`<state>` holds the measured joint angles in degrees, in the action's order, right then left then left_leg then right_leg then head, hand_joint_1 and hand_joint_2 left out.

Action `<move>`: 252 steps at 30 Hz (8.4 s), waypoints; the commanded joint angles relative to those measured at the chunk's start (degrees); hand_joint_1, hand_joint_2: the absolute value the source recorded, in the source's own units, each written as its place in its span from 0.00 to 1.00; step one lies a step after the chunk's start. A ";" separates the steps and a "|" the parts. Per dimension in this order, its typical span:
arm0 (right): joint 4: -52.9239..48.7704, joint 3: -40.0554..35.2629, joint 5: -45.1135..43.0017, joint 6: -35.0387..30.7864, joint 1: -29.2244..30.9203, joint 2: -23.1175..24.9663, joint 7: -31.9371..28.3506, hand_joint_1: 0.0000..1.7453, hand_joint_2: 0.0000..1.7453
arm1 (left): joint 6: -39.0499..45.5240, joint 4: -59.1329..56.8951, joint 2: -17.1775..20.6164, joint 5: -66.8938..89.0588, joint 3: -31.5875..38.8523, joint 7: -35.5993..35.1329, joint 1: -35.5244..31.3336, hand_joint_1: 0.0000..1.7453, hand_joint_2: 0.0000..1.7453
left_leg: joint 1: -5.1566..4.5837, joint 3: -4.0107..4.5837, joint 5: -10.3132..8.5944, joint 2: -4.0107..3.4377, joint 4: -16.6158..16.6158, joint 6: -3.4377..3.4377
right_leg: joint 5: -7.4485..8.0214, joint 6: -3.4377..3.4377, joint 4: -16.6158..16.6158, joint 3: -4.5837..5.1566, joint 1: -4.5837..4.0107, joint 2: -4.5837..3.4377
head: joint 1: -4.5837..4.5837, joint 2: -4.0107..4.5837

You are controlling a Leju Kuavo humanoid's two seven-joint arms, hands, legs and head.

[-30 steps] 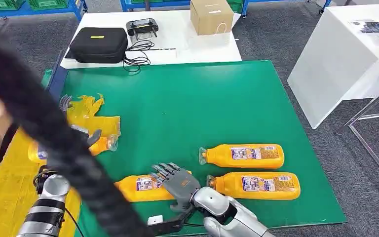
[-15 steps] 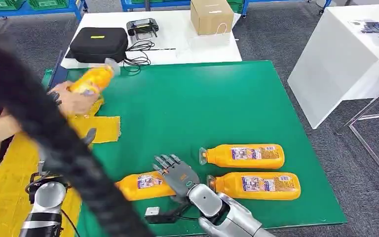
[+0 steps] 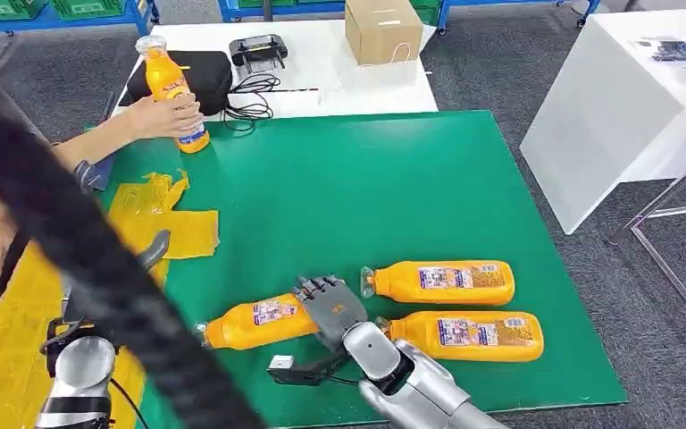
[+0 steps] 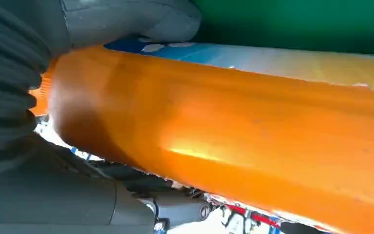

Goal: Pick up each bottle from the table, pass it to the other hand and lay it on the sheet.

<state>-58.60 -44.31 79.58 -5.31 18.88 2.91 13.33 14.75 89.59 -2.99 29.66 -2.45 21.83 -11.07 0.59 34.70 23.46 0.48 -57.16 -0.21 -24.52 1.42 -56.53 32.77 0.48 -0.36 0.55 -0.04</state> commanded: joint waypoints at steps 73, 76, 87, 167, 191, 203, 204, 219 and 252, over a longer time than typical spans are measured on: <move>6.32 2.78 -42.41 -15.72 -0.76 10.31 -29.56 1.00 1.00 | -33.96 -12.38 -0.92 -46.52 -14.16 -3.21 -0.59 0.00 1.00 | 0.03 0.13 0.03 0.05 0.05 0.00 | -0.04 -0.02 0.08 0.08 -0.04 0.10 | 0.00 0.00; 7.27 2.62 -42.43 -15.32 -0.50 10.11 -29.31 1.00 1.00 | -34.24 -11.98 -0.88 -46.98 -14.01 -2.88 -0.55 0.00 1.00 | 0.03 0.13 0.06 0.01 0.02 0.00 | -0.06 -0.01 0.06 0.09 -0.04 0.06 | 0.02 0.00; 9.95 2.52 -42.05 -15.54 0.17 10.36 -29.03 1.00 1.00 | -34.52 -11.25 -1.35 -47.47 -14.25 -2.02 -0.89 0.00 1.00 | 0.04 0.19 0.02 0.10 0.02 0.00 | -0.04 -0.01 0.06 0.14 -0.05 0.15 | 0.00 0.00; -35.35 21.21 -36.88 -18.64 -14.52 0.82 -28.52 0.00 1.00 | 4.61 -50.98 7.72 50.49 -7.20 -23.07 -17.88 0.14 1.00 | 0.04 0.36 -0.13 -0.12 -0.02 0.01 | 0.18 -0.03 0.02 0.36 -0.06 -0.02 | 0.00 0.00; -34.70 21.16 -36.00 -18.19 -14.11 0.43 -27.59 0.00 1.00 | 4.71 -48.61 7.88 47.82 -6.40 -21.25 -16.59 0.00 1.00 | 0.04 0.32 -0.11 -0.16 -0.01 0.00 | 0.18 -0.02 0.03 0.30 -0.06 -0.06 | 0.02 0.00; -30.99 22.83 -28.66 -11.30 -11.96 -4.64 -23.19 0.00 1.00 | 6.93 -32.56 7.89 45.02 -5.15 -19.43 -8.24 0.00 1.00 | 0.05 0.32 -0.10 -0.20 0.00 -0.01 | 0.20 -0.01 0.07 0.29 -0.07 -0.11 | 0.02 0.00; -30.67 23.21 -27.90 -10.74 -11.59 -5.36 -22.89 0.00 1.00 | 8.56 -31.03 7.74 44.61 -4.97 -18.86 -7.67 0.00 1.00 | 0.06 0.31 -0.08 -0.19 -0.02 -0.02 | 0.18 -0.02 0.06 0.26 -0.08 -0.09 | 0.00 0.00; -17.53 38.42 -30.55 -0.87 -11.26 -21.82 -32.81 0.00 1.00 | -6.09 -0.91 0.81 -11.59 2.04 0.21 3.64 0.00 1.00 | -0.25 0.46 -0.07 0.12 -0.05 -0.22 | 0.25 0.11 0.14 0.32 0.19 0.22 | 0.00 0.00; 5.19 33.66 -20.92 1.38 -1.33 -22.13 -23.52 0.00 1.00 | -10.74 -1.83 0.65 -15.77 -3.48 0.20 2.30 0.00 1.00 | -0.25 0.45 -0.18 0.04 -0.05 -0.34 | 0.28 0.14 0.12 0.30 0.15 0.16 | -0.02 0.00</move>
<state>-63.01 -5.47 57.57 -5.11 12.40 -19.85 -10.80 4.28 90.84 -1.75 14.14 -4.48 22.14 -6.27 0.29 35.31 23.21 0.59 -57.21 -0.57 -24.20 1.59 -56.47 33.24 0.69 -0.18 0.52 -0.04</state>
